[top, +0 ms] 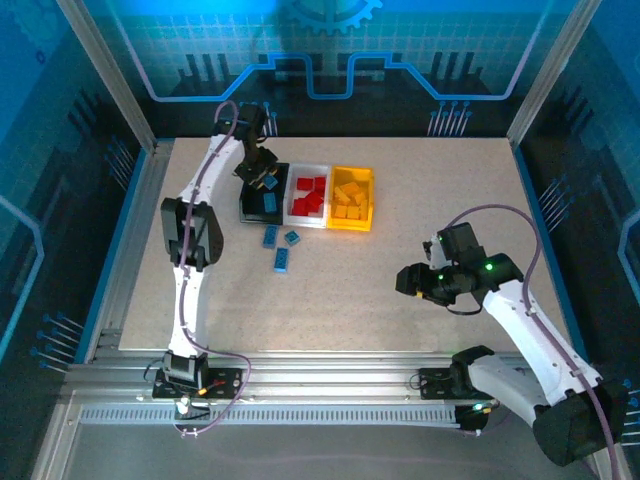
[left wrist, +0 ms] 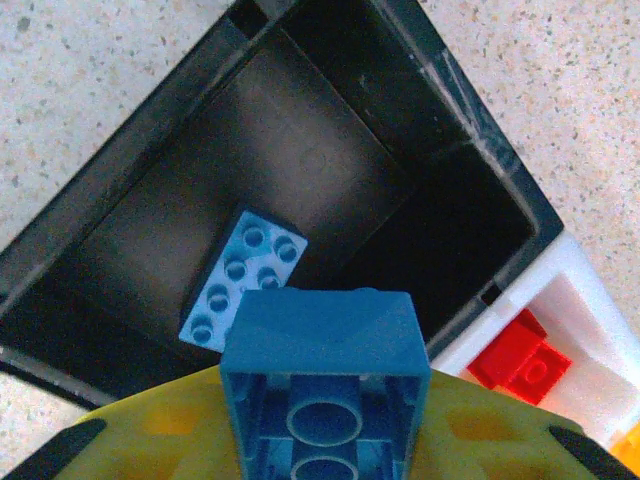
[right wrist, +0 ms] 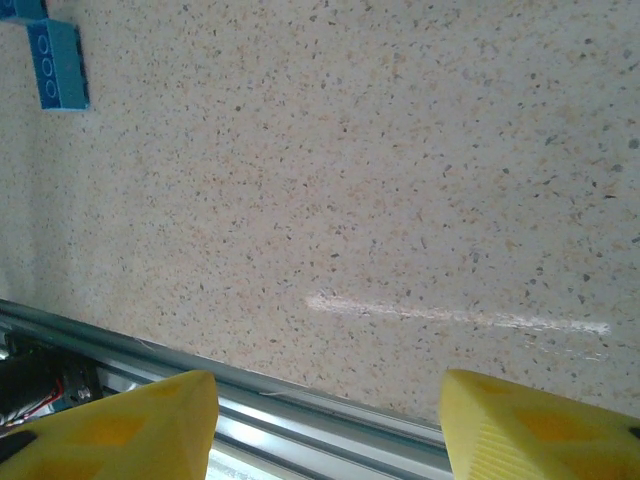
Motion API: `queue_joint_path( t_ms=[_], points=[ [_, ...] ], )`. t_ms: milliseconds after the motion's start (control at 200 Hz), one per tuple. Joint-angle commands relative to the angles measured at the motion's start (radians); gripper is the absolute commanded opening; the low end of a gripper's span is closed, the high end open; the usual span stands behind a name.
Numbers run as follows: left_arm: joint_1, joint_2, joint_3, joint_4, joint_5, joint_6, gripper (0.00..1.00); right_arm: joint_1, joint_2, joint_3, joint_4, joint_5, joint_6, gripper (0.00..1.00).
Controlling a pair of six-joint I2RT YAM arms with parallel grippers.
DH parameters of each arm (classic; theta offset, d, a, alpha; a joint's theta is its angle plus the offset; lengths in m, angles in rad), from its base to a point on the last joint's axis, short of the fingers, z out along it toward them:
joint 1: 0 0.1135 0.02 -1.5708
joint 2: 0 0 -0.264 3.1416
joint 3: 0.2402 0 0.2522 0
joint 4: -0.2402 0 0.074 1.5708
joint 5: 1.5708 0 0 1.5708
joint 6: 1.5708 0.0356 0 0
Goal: Sort the legos into containers by color
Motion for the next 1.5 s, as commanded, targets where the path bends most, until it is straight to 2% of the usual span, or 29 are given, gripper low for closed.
queue_joint_path(
  t_ms=[0,180,295,355,645,940,1141,1491],
  points=[
    [0.009,0.028,0.026,-0.051,0.025,0.032,0.39,0.011,-0.021,0.005,-0.038,0.017,0.033,0.61],
    [0.009,0.007,-0.022,-0.034,0.028,0.030,0.43,0.014,-0.041,-0.004,-0.043,0.022,0.045,0.62],
    [0.008,-0.016,-0.050,-0.026,0.028,0.028,0.53,0.014,-0.047,-0.008,-0.042,0.020,0.046,0.62],
    [0.007,-0.033,-0.067,-0.025,0.025,0.028,0.54,0.014,-0.051,-0.012,-0.041,0.016,0.044,0.62],
    [-0.020,-0.218,-0.269,0.052,0.006,0.059,0.61,0.014,-0.065,-0.014,-0.052,0.004,0.009,0.65],
    [-0.144,-0.427,-0.561,0.068,-0.066,0.152,0.67,0.012,-0.123,-0.074,-0.014,-0.025,0.009,0.70],
    [-0.221,-0.518,-0.745,0.088,-0.090,0.159,0.71,0.010,-0.129,-0.117,0.022,-0.057,0.008,0.73],
    [-0.354,-0.602,-0.906,0.124,-0.149,0.179,0.78,0.012,-0.083,-0.114,0.038,-0.080,-0.032,0.75]
  ],
)
